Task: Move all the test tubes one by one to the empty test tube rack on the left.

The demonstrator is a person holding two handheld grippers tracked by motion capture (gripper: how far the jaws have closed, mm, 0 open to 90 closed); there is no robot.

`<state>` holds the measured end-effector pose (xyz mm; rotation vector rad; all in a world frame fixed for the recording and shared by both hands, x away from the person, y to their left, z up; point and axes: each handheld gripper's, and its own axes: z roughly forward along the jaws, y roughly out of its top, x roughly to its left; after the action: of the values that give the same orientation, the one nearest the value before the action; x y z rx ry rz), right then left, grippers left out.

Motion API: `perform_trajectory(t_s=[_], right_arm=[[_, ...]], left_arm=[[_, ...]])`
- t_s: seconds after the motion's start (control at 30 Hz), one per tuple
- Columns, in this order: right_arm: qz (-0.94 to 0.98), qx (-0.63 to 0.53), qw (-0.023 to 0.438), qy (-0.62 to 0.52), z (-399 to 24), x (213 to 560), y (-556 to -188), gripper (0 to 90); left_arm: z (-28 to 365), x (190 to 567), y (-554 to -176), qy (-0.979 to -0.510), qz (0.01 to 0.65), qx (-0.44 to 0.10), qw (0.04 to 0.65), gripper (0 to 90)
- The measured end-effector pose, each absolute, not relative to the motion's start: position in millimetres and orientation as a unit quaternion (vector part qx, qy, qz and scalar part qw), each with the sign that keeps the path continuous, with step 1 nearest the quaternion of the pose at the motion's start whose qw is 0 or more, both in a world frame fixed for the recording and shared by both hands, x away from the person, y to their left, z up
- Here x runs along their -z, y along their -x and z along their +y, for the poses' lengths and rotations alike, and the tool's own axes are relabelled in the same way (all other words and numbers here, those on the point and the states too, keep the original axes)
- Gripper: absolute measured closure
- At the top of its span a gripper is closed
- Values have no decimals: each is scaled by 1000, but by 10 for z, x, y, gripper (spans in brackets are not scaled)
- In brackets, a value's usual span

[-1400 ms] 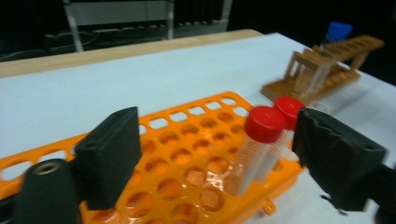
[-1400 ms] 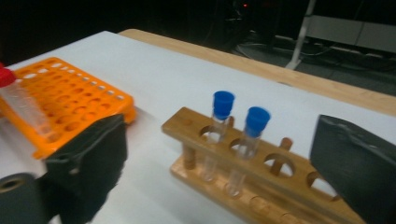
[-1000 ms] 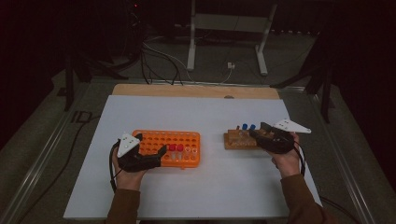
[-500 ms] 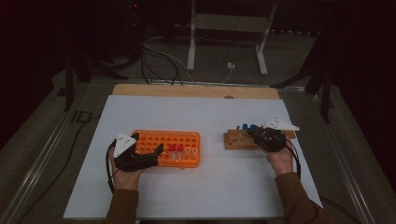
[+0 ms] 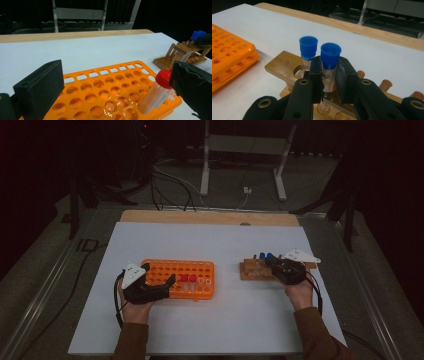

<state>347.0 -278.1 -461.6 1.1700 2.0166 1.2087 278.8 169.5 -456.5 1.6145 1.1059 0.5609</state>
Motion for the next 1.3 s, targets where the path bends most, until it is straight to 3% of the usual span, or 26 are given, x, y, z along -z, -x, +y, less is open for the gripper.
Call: perform_trajectory(t_s=[0.67, 1.3], right_arm=[[704, -499, 297, -409, -2874, 4138, -3235, 768], [722, -529, 243, -374, -2690, 3944, -3013, 768]], left_arm=[[1623, 4520, -2749, -683, 449, -242, 523, 6], [1007, 4152, -2743, -718, 366, -246, 538, 11]])
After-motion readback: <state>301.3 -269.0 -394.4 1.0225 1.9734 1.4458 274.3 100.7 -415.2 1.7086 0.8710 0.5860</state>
